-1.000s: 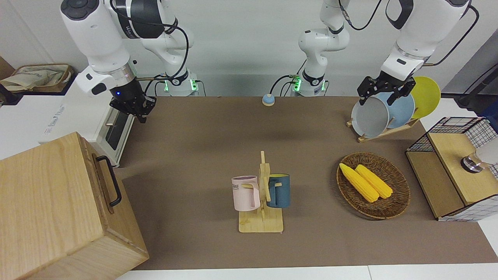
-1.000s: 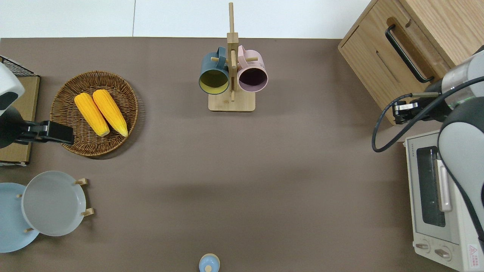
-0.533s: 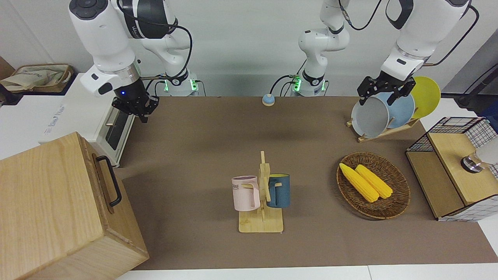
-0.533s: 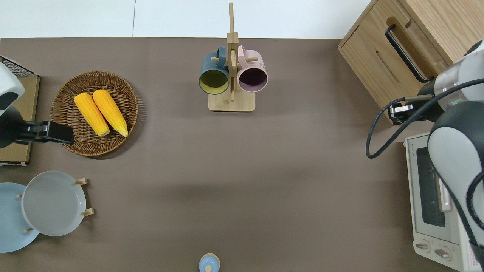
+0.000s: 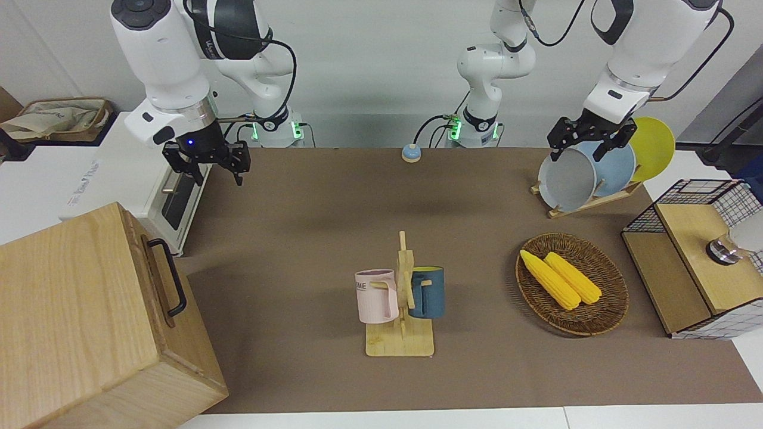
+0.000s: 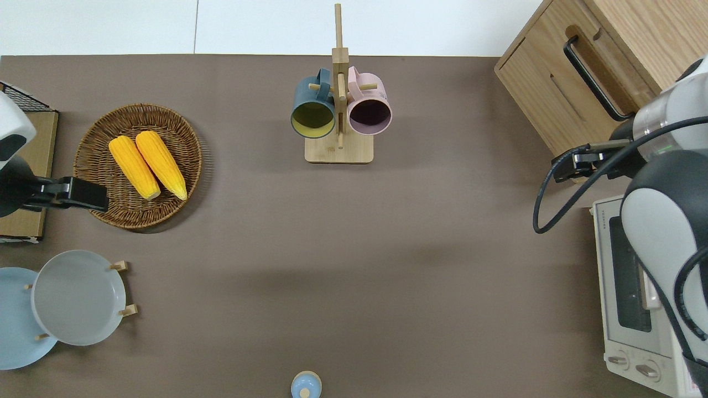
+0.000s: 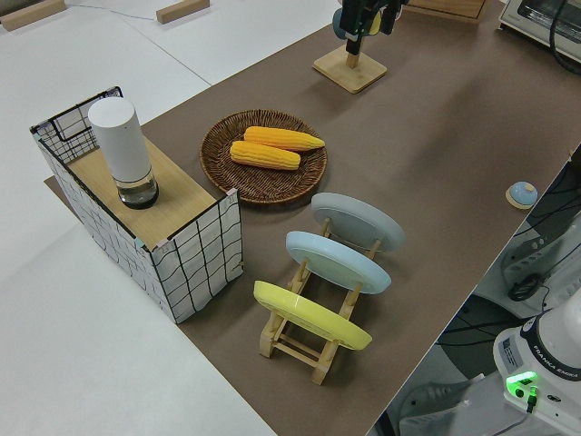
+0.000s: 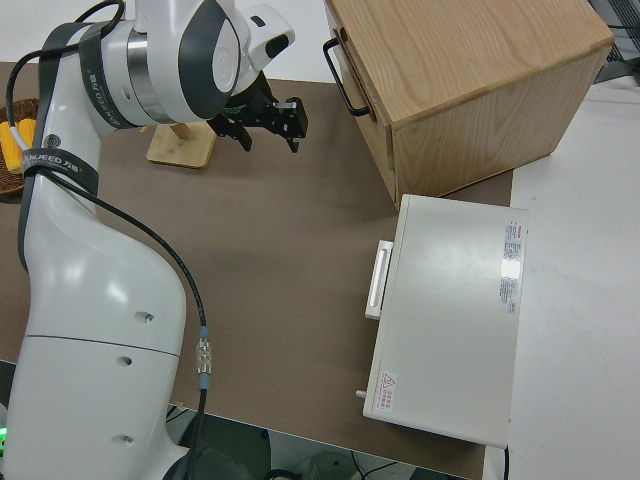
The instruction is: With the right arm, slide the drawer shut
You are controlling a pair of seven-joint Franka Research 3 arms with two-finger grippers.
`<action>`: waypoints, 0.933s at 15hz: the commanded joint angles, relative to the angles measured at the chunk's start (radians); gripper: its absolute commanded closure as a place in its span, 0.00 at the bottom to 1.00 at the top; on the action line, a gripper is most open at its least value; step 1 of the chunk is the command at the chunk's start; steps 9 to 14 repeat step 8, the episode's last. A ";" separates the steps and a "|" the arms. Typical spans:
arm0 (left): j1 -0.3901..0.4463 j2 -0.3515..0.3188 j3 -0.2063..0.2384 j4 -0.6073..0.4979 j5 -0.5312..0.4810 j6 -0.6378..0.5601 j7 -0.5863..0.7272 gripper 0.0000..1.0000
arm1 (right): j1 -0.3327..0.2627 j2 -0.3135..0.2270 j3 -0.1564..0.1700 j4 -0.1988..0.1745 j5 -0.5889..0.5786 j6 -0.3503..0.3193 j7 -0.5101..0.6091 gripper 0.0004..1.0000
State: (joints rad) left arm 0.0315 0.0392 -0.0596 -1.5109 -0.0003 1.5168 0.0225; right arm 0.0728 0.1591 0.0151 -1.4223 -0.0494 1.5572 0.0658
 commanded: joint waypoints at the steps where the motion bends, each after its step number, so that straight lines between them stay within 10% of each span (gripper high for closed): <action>1: 0.004 0.011 -0.006 0.026 0.017 -0.020 0.010 0.01 | -0.008 -0.020 0.002 -0.020 0.010 -0.005 -0.001 0.02; 14: 0.004 0.011 -0.006 0.024 0.017 -0.020 0.010 0.01 | -0.001 -0.020 -0.003 -0.010 0.014 -0.005 -0.012 0.02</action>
